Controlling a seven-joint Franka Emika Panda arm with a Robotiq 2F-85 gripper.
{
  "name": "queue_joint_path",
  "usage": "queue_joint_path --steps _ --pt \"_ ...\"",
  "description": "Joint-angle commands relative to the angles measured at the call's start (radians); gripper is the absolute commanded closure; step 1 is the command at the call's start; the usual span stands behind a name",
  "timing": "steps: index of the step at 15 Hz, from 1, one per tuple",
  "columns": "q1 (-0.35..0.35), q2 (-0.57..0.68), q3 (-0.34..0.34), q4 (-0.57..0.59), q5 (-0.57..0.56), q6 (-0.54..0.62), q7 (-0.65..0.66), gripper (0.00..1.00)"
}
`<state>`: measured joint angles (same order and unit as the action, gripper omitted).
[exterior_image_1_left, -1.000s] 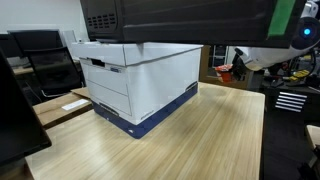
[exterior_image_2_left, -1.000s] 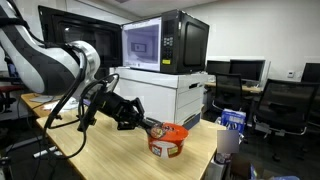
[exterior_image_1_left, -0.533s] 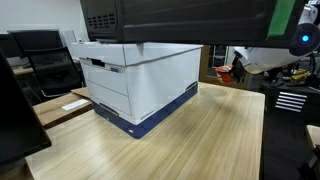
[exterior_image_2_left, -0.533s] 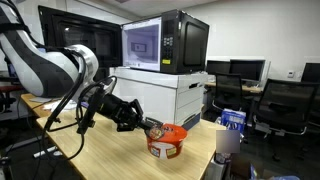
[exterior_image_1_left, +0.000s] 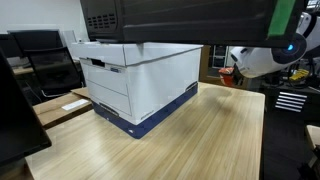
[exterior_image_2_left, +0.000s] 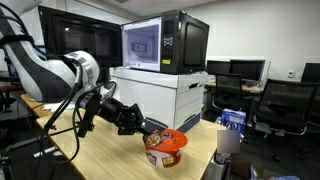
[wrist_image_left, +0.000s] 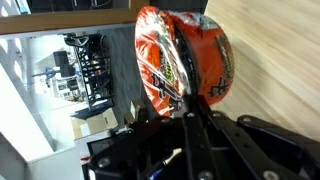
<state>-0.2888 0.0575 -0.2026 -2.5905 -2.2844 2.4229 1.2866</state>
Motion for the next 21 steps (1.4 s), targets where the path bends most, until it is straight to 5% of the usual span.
queue_joint_path --steps 1,21 --pt "0.024 0.016 0.005 0.013 0.057 -0.025 0.033 0.98" --pt "0.044 0.12 0.028 0.039 0.287 -0.192 0.127 0.98"
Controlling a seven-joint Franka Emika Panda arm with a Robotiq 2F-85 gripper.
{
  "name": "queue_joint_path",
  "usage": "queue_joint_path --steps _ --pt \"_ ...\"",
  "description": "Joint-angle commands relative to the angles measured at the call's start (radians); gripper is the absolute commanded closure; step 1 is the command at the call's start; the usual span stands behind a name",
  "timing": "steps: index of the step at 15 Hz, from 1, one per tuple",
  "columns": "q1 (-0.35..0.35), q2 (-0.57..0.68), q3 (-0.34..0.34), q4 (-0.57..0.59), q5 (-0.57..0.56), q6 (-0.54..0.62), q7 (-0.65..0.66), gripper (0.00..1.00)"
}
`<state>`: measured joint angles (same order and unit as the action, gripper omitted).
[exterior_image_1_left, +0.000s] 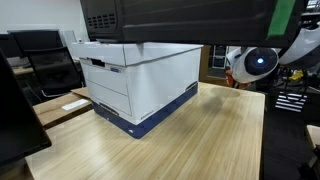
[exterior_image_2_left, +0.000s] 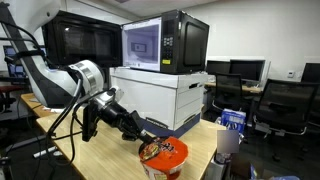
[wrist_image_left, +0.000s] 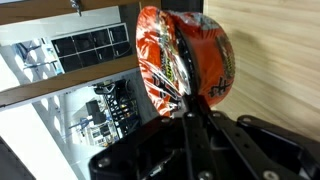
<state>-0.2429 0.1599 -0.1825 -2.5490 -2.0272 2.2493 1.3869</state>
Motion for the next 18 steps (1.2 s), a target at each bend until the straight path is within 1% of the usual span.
queue_joint_path --steps 1,8,18 --pt "-0.004 0.023 0.008 -0.001 0.037 -0.01 0.031 0.98" --pt "-0.005 0.053 0.012 0.007 0.088 -0.013 0.034 0.99" --pt "-0.003 0.055 0.024 0.021 0.128 0.0 0.031 0.98"
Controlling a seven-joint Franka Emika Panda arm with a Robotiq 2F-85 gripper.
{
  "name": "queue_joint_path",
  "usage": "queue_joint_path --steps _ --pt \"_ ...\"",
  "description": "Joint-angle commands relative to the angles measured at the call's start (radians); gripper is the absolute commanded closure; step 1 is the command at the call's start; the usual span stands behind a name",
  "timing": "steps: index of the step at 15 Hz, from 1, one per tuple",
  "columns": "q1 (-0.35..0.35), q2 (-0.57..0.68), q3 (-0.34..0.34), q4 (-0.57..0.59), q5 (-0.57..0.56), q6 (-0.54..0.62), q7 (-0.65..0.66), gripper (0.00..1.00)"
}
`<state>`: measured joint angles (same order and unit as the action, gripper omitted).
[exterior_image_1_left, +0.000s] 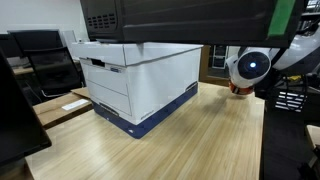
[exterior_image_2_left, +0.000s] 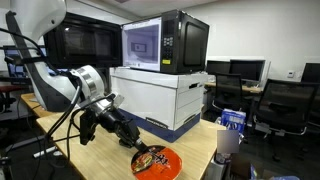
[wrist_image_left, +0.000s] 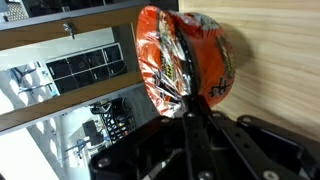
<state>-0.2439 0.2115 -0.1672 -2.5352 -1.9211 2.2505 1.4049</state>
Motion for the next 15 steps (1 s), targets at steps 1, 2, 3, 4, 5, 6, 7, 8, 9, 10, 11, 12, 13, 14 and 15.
queue_joint_path --steps 1,2,3,4,5,6,7,8,9,10,11,12,13,14,15 --pt "-0.002 0.004 0.009 0.009 0.024 -0.001 0.012 0.99" --pt "-0.002 0.004 0.009 0.009 0.024 -0.001 0.012 0.98" --pt "-0.002 0.004 0.01 0.011 0.025 -0.001 0.012 0.98" --pt "-0.002 0.004 0.01 0.011 0.024 -0.003 0.013 0.98" --pt "-0.002 0.005 0.011 0.011 0.024 -0.004 0.013 0.98" --pt "-0.002 0.007 0.01 0.012 0.024 -0.005 0.012 0.98" --pt "-0.001 0.008 0.011 0.011 0.024 -0.006 0.013 0.98" --pt "-0.001 0.009 0.011 0.011 0.024 -0.006 0.013 0.99" --pt "-0.002 0.011 0.011 0.011 0.024 -0.006 0.012 0.98" --pt "-0.002 0.011 0.011 0.011 0.024 -0.006 0.012 0.99" --pt "-0.002 0.012 0.011 0.011 0.025 -0.006 0.012 0.99" --pt "-0.002 0.012 0.011 0.011 0.025 -0.006 0.012 0.99" --pt "-0.002 0.012 0.011 0.012 0.025 -0.006 0.012 0.99" --pt "-0.002 0.012 0.011 0.012 0.027 -0.007 0.006 0.69" --pt "-0.001 0.011 0.011 0.012 0.027 -0.007 0.005 0.68"
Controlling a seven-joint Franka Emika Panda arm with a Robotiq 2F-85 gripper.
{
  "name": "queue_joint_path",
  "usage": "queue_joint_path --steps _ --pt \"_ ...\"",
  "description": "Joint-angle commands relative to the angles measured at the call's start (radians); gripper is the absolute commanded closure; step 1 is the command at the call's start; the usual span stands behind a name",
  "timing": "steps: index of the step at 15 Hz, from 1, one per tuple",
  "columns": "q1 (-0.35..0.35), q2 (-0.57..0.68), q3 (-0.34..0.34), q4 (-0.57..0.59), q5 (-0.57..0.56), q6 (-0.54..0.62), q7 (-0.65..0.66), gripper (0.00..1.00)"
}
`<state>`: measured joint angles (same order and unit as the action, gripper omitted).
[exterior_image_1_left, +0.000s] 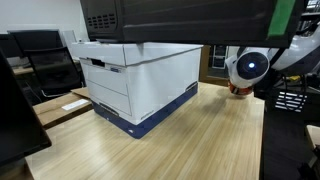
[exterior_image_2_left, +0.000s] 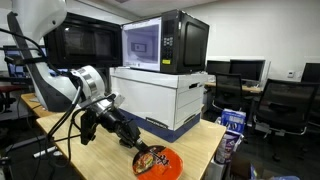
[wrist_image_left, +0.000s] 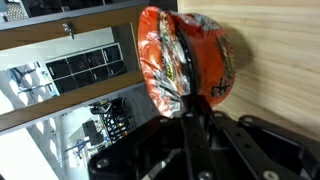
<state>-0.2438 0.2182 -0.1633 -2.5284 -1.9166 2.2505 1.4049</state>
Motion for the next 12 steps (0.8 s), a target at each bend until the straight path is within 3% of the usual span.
queue_joint_path --steps 1,9,12 --pt "-0.001 0.004 0.008 0.006 0.023 -0.008 0.005 0.61" --pt "0.005 -0.021 0.014 0.008 0.036 -0.003 -0.027 0.08" --pt "0.007 -0.063 0.024 0.008 0.056 0.03 -0.071 0.0"
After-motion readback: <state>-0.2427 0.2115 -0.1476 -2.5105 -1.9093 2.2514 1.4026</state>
